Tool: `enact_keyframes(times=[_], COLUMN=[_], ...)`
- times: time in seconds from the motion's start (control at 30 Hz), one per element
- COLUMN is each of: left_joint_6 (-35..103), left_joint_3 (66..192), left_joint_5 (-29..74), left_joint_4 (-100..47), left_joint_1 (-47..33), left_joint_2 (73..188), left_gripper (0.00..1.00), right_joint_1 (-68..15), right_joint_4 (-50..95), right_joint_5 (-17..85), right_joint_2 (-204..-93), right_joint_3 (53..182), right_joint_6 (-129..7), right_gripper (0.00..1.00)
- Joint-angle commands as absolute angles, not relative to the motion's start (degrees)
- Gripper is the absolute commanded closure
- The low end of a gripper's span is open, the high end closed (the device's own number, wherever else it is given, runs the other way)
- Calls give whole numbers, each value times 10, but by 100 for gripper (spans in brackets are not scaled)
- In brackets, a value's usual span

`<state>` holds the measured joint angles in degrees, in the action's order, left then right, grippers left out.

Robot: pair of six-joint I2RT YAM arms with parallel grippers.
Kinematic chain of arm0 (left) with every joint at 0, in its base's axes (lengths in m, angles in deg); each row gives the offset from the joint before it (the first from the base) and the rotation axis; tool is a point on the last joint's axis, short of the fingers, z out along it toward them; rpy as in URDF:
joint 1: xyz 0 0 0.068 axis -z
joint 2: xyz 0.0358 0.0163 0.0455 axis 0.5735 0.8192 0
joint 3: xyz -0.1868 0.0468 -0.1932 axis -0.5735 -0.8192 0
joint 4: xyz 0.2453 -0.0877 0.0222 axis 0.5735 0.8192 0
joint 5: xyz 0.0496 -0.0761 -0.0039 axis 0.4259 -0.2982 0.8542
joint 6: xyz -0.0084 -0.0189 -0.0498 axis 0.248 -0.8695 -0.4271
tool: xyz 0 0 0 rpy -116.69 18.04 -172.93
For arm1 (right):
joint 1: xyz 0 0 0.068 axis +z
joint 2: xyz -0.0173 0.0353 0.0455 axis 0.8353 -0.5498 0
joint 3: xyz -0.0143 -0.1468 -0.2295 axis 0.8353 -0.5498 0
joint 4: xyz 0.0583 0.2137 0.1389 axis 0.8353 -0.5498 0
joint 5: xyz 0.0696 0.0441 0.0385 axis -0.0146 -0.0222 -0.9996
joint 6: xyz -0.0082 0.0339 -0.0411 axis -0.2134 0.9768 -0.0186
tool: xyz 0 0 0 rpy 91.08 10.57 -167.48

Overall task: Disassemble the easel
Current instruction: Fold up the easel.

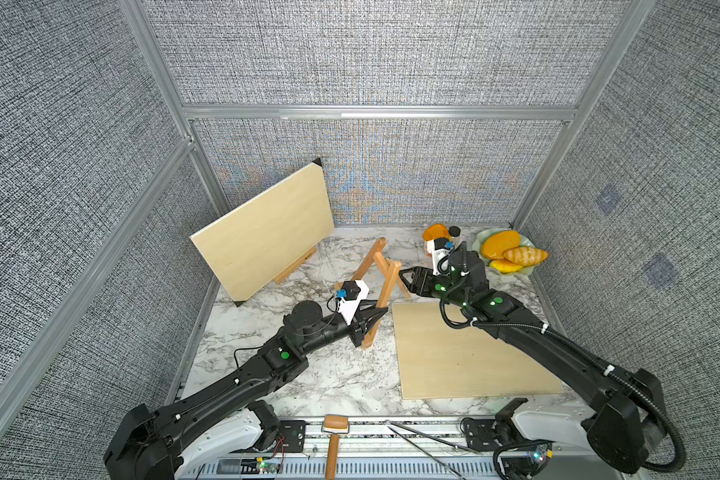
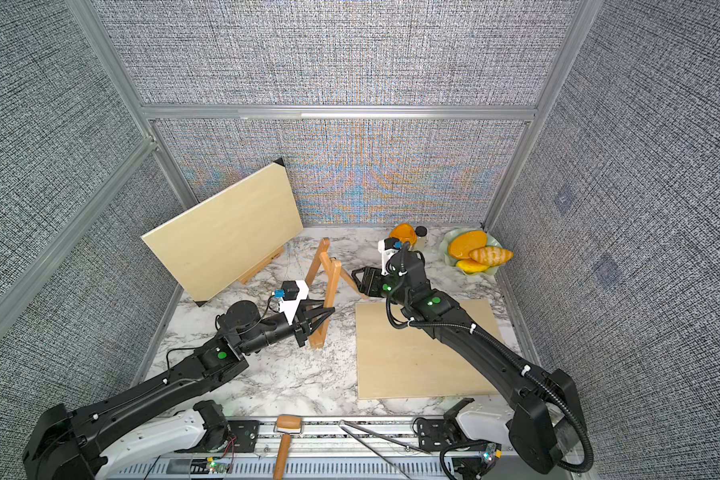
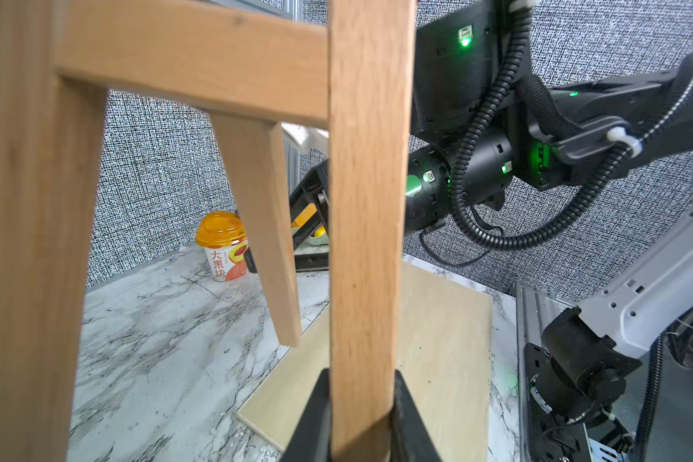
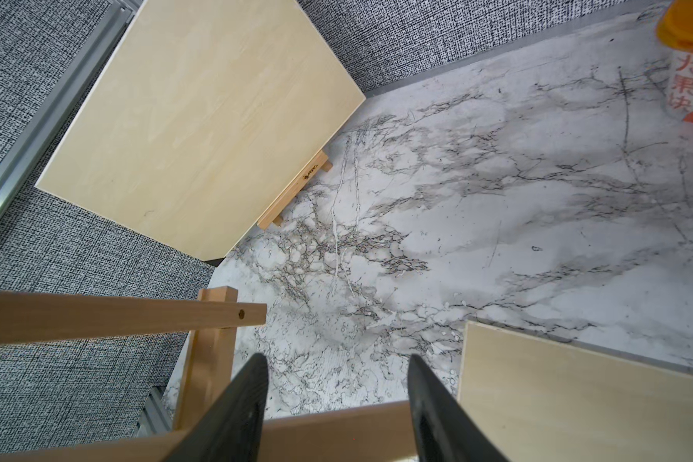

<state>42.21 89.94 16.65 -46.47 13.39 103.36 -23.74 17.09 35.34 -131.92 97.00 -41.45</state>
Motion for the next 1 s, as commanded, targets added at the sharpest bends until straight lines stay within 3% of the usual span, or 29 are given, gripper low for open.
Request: enact_keyframes(times=[0.0,0.97], left_joint_6=[428,384], left_joint_3=[908,918], left_joint_5=[164,186], left_joint_4=[-534,-672], left_joint_1=[134,134], left_joint_2=[1041,1128], left_gripper=[100,100], right_joint_1=[-230,-197], right_joint_4=[185,377], right_joint_5=[353,261], right_joint_2=[-1316,-1352], right_joint_3=[973,922], right_joint_6=[-396,-306], right_gripper=[42,42])
